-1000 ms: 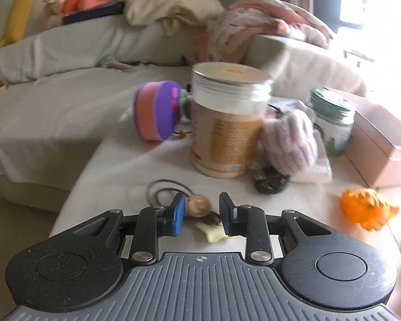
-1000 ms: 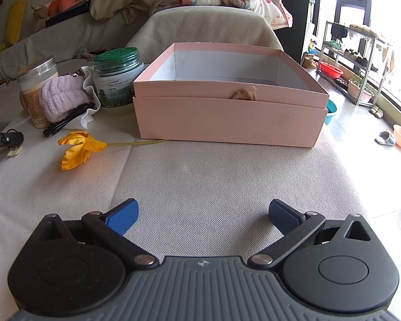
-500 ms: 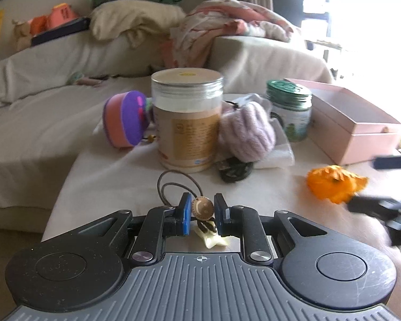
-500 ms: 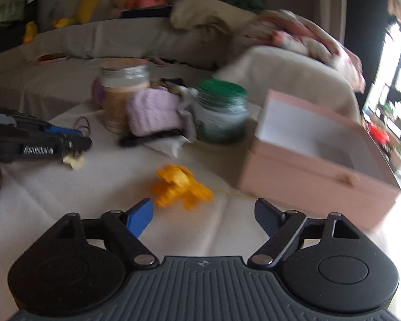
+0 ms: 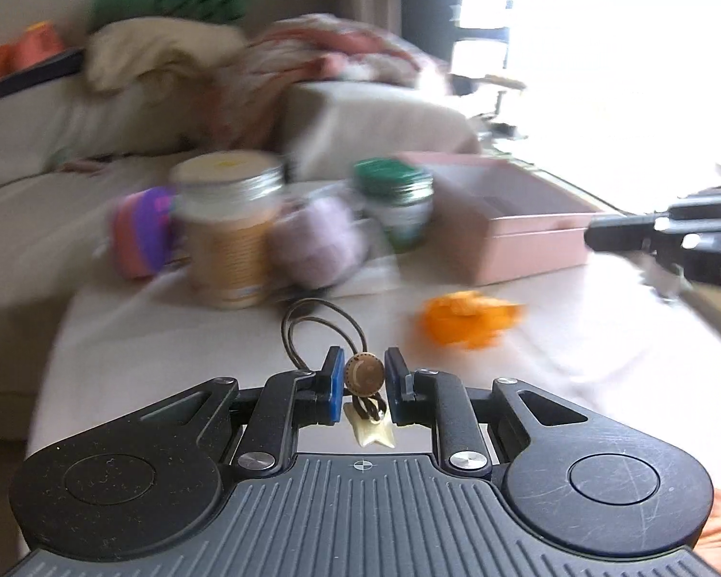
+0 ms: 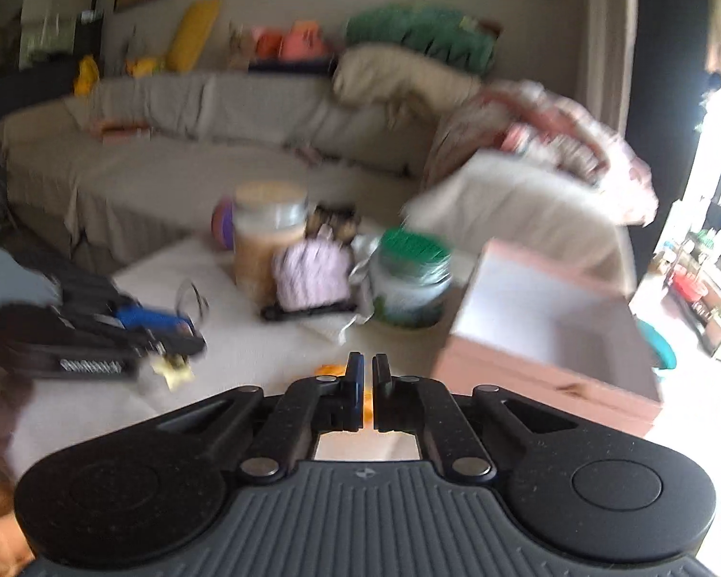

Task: Organize soft objects
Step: 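Grasp the orange flower with the right tool while the left tool grasps the coin keychain, then carry both items over the pink box and open both tools to drop them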

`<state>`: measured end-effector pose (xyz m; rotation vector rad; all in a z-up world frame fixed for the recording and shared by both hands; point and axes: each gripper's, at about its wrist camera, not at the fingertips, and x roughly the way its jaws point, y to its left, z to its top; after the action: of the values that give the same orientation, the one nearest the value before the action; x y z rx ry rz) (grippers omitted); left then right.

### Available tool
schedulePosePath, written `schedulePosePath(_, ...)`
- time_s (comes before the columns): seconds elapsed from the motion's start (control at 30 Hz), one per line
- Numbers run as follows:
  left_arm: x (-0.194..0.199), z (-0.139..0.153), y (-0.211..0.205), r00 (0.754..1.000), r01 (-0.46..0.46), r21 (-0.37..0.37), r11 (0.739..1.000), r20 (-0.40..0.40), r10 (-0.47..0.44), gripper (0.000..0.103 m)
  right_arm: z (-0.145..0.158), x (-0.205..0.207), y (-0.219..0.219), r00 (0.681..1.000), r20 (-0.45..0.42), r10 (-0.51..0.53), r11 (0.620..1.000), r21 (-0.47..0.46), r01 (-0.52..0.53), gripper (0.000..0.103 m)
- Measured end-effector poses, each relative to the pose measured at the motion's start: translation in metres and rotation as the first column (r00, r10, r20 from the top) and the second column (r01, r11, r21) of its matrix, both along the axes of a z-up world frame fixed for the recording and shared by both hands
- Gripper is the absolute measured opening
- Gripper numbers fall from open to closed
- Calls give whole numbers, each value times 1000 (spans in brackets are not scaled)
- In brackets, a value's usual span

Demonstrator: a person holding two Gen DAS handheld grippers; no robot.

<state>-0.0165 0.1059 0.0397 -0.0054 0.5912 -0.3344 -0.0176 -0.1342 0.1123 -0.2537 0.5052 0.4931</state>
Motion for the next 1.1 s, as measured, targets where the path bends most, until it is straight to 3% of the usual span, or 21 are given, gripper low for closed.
schedulePosePath(0.1,-7,16,-23,995,95,-30,995,35,-93,21,25,-26,-36,995,78,-55,998,33,52,3)
schedulePosePath(0.2,-4,36,-40,989,120,-20,993,85,-117,21,34,-39,-62,982,146,-121,993,25,118,3)
schedulePosePath(0.4,5,40,-35,998,33,-27,999,62,-32,21,10,-23,-69,991,58,-122,992,37,120,5)
schedulePosePath(0.47,7,30,-28,1000,12,-40,999,24,-11,21,-3,-17,-56,995,37,-94,995,19,94,15)
schedulePosePath(0.53,13,19,-18,1000,-12,-51,999,-17,11,21,-16,-5,-37,999,12,-44,999,6,43,54)
schedulePosePath(0.6,12,8,-6,998,-37,-70,997,-49,33,21,-29,6,-17,1000,11,-20,1000,-7,20,59)
schedulePosePath(0.73,16,-5,10,994,-71,-99,993,-85,63,21,-54,26,29,998,7,60,992,-114,-59,59)
schedulePosePath(0.83,15,-11,20,991,-90,-117,989,-105,78,21,-74,38,56,998,29,54,976,-211,-47,58)
schedulePosePath(0.87,13,-11,22,991,-95,-121,988,-108,82,21,-80,42,62,998,36,45,970,-242,-35,52)
schedulePosePath(0.93,9,-11,26,990,-103,-125,987,-111,89,21,-87,47,69,999,38,26,960,-279,-14,19)
schedulePosePath(1.0,7,-10,29,989,-109,-127,986,-109,96,21,-82,44,70,999,38,21,963,-268,-10,14)
schedulePosePath(1.1,3,-6,28,990,-109,-134,985,-107,95,21,-62,22,62,992,124,26,971,-240,5,9)
